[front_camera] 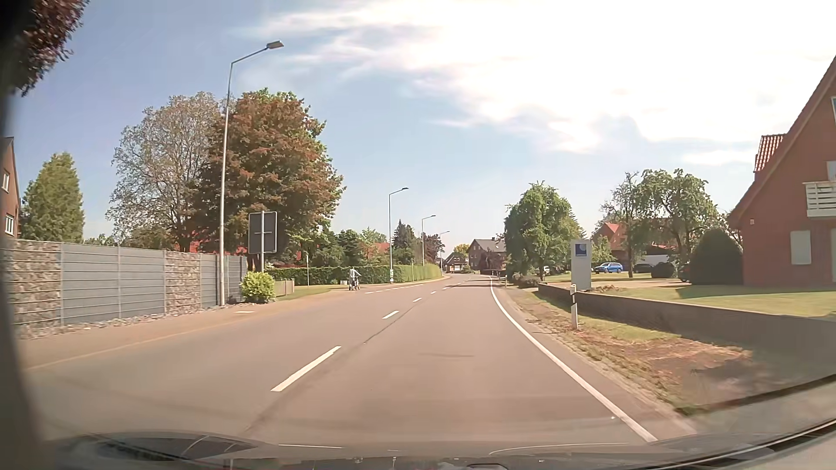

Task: Follow the waypoints while adhering to traffic rules and regulations

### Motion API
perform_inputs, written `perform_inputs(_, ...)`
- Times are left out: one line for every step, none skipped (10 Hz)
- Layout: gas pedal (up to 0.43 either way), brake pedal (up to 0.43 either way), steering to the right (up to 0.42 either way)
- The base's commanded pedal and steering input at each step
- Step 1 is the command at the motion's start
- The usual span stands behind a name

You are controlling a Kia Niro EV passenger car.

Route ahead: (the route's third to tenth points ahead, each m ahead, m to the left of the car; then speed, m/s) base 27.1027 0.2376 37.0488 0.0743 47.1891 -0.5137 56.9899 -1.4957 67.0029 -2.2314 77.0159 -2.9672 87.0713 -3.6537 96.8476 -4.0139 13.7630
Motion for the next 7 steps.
perform_inputs(0.177, 0.0, 0.017)
perform_inputs(0.189, 0.0, 0.014)
perform_inputs(0.189, 0.0, 0.014)
perform_inputs(0.189, 0.0, 0.013)
perform_inputs(0.189, 0.0, 0.01)
perform_inputs(0.189, 0.0, 0.009)
perform_inputs(0.189, 0.0, 0.008)
